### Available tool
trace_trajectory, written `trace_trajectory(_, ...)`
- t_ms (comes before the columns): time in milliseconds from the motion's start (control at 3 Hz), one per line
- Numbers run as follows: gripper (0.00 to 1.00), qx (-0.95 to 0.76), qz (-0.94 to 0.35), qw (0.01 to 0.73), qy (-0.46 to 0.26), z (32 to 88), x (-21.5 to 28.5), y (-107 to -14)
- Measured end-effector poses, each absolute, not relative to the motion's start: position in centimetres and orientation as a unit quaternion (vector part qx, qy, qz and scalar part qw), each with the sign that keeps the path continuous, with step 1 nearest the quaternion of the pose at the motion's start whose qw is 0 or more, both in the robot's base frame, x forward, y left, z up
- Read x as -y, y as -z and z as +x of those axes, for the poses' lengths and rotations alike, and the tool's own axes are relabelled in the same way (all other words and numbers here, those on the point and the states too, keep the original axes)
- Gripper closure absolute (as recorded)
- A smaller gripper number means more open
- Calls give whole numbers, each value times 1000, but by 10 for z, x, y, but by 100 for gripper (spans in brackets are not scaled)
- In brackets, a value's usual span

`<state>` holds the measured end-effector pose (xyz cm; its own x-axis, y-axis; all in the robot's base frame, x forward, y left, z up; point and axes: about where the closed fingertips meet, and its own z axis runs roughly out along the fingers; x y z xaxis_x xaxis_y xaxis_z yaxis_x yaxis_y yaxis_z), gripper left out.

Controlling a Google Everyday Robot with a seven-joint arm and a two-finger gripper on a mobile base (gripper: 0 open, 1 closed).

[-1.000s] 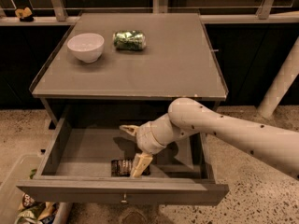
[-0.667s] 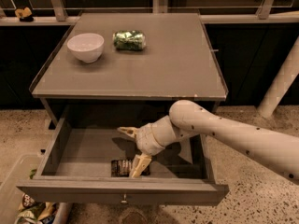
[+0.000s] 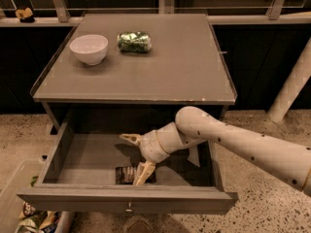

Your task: Pick rxbar chocolate from top drawer and place on counter

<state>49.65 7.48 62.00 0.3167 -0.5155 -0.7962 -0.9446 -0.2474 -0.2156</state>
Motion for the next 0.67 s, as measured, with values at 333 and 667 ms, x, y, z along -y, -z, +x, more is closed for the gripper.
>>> trace_trajectory(333, 0, -520, -731, 337, -285, 495, -74, -618)
trace_trajectory(667, 0, -520, -731, 337, -285, 495, -74, -618)
